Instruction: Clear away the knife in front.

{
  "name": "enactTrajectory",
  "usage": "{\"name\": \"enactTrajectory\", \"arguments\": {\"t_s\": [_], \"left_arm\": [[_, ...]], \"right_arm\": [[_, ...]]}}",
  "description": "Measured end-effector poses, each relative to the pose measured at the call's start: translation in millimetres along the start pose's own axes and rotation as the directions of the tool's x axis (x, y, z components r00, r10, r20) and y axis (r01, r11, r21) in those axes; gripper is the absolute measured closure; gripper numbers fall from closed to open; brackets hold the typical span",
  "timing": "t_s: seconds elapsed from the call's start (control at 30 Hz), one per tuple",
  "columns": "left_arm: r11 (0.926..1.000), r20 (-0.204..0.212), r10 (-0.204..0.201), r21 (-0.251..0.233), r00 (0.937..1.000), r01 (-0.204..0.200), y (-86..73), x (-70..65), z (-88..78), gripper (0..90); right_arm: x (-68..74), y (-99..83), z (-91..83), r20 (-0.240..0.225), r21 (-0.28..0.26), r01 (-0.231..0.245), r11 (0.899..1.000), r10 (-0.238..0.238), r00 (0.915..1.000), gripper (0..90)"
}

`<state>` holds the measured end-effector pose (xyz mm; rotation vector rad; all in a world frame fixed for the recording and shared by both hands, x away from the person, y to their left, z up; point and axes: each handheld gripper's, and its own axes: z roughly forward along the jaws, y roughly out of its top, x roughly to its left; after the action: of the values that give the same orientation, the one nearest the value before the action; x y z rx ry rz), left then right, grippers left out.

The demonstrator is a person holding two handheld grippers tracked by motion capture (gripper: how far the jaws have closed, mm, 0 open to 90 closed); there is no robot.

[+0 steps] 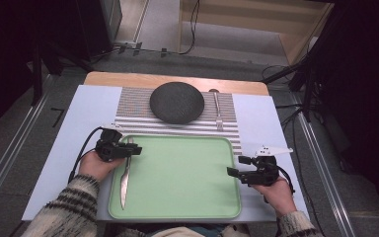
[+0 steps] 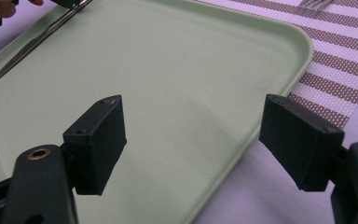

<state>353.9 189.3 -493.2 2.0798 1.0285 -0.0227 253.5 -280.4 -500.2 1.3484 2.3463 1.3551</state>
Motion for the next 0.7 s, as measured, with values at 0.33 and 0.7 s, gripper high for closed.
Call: {"name": "enactTrajectory", "arguments": {"t_s": [0.33,0.7], "left_arm": [[0.9977,0.057,0.014,-0.068,0.9983,-0.010,-1.4,-5.7,-18.8,38.9],[0.9952,0.053,-0.016,-0.096,0.9985,0.021,-14.7,-4.1,-36.4,35.6]], "right_arm": [[-0.3,2.9,0.9,0.002,-0.019,-0.016,1.000,0.016,0.9999,20.3],[-0.1,4.8,1.9,-0.008,-0.023,-0.025,0.999,0.025,0.9997,20.3]]}}
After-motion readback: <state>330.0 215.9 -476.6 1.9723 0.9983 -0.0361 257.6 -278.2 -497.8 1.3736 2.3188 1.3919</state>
